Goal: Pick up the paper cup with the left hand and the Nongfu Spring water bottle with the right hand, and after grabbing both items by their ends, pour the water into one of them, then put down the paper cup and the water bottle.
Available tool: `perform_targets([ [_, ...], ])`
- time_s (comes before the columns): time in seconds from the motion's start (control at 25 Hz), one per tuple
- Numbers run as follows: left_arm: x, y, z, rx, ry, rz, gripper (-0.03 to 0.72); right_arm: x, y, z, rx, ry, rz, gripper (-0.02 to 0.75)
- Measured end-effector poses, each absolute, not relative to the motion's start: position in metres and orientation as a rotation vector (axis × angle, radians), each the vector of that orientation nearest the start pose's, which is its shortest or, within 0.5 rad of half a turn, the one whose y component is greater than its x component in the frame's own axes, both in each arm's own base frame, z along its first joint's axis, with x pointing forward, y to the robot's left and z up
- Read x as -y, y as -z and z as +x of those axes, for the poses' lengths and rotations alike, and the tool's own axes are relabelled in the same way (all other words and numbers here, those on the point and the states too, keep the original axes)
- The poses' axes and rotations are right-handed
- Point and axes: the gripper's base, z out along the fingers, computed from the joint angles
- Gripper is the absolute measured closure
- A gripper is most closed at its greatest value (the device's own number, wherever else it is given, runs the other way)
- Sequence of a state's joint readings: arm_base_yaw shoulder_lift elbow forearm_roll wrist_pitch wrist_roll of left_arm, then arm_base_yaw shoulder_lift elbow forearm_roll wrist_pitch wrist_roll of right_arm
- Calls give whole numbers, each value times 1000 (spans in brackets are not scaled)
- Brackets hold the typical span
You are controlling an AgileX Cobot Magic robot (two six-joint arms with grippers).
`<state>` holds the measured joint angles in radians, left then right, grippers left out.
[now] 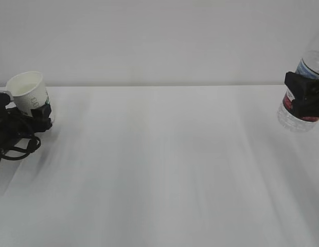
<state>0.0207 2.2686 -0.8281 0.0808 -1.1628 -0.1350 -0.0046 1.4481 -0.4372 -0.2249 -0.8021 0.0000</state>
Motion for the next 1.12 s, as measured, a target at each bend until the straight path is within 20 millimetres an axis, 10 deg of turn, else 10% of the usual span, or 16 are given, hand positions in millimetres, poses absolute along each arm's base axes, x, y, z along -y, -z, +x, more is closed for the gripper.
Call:
perform_targets([
  [0.28,-1,-55,375,-1774,126,-52,43,-13,-209,262,-1685,-16,-249,297],
  [1.12,1,-82,332,-1808,131,-47,48,-13,-209,262,-1685,-16,-249,297],
])
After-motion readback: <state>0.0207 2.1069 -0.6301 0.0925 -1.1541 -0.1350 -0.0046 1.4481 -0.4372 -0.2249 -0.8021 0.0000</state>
